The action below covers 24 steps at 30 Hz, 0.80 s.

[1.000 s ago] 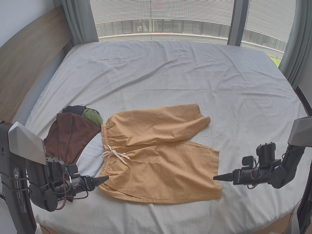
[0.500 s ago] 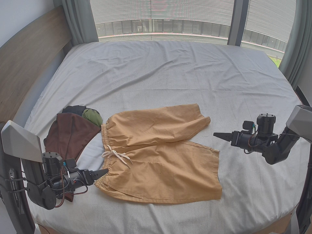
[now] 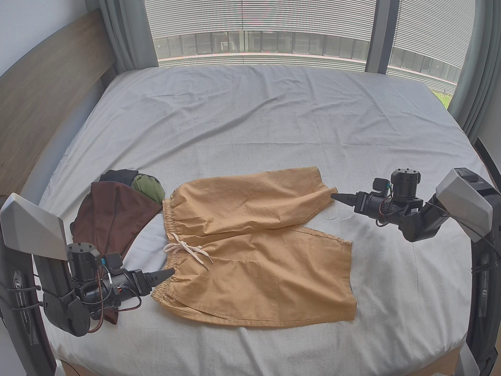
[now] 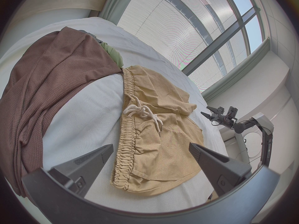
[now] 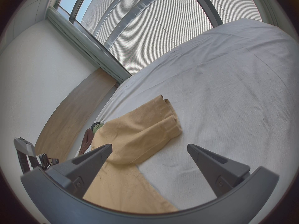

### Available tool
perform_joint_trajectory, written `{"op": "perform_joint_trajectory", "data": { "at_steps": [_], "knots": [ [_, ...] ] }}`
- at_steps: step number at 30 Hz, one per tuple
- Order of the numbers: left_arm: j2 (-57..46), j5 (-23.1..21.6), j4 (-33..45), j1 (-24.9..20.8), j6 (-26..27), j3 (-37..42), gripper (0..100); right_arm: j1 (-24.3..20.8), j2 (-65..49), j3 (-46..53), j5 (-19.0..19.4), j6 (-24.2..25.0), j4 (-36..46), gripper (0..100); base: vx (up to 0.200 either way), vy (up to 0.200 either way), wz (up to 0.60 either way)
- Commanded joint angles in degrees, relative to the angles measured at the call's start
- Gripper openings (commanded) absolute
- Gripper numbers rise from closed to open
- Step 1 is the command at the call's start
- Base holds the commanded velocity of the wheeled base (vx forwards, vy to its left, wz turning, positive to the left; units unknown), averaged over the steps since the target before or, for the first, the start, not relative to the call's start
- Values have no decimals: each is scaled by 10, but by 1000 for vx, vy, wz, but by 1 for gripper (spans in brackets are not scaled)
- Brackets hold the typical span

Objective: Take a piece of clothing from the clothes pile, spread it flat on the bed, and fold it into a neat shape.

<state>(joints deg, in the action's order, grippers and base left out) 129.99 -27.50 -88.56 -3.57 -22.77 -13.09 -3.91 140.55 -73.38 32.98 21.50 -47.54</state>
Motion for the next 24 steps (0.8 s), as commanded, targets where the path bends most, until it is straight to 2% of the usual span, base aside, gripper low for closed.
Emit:
{"op": "perform_joint_trajectory", "data": {
  "at_steps": [1, 3, 17, 24],
  "knots": [
    [2, 0, 0, -1, -4, 0, 100, -4, 61, -67, -6, 0, 22, 100, 0, 0, 0],
    [3, -1, 0, -2, -4, 0, 100, -5, 72, -89, -8, 2, 43, 100, 0, 0, 0],
    [2, -1, 0, -6, -10, 3, 100, -7, 120, -177, -17, 2, 44, 100, 0, 0, 0],
    [2, -1, 0, -9, -20, 3, 100, -13, 120, -184, -24, 2, 44, 100, 0, 0, 0]
  ]
}}
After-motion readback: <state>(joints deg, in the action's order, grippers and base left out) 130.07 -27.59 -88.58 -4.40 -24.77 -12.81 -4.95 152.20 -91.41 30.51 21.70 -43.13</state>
